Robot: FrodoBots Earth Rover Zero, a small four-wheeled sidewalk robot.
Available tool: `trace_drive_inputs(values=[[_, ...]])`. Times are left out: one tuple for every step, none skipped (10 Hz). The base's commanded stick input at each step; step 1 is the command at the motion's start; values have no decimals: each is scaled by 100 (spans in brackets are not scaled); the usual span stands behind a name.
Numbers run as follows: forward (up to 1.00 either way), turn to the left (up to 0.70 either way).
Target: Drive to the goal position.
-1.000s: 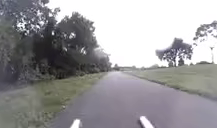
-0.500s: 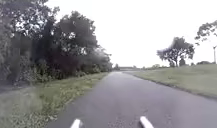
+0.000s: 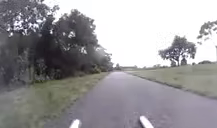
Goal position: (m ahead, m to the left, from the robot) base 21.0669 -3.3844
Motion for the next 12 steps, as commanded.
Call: trace_drive_inputs(values=[[70, 0], [70, 0], [70, 0], [70, -24], [70, -34], [70, -35], [70, -35], [70, -35], [70, -25], [70, -14], [70, -4], [70, 0]])
